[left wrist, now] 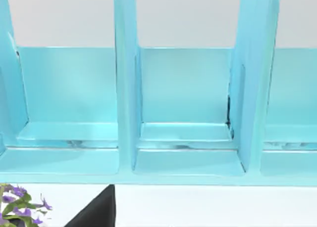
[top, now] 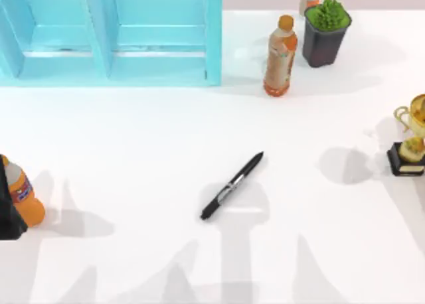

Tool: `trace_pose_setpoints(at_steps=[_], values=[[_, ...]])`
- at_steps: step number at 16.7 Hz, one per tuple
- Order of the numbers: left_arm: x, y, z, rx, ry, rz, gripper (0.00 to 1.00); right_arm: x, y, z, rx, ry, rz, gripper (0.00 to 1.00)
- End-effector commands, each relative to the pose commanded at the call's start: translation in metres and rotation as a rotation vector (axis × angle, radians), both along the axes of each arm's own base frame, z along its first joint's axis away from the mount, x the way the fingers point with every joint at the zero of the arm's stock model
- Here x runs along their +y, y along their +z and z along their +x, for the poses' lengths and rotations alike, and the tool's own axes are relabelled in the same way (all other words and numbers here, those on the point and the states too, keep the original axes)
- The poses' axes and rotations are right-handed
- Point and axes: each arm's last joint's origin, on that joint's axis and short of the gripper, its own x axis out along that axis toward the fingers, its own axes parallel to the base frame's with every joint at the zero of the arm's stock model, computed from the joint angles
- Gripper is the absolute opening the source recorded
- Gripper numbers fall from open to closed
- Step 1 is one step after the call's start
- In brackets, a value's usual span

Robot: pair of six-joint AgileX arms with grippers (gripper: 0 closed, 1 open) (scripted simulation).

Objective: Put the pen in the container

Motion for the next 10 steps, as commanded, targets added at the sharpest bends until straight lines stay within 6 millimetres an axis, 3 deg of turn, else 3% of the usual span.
trace_pose_setpoints(at_steps=[5, 10], values=[[0.0, 0.0, 0.0, 0.0, 0.0, 0.0, 1.0, 0.059, 0.026, 0.073, 0.378, -0.035, 0.132, 1.0], [0.0, 0.0, 0.0, 0.0, 0.0, 0.0, 1.0, 0.14, 0.005, 0.138, 0.722, -0.154, 0.163, 1.0]])
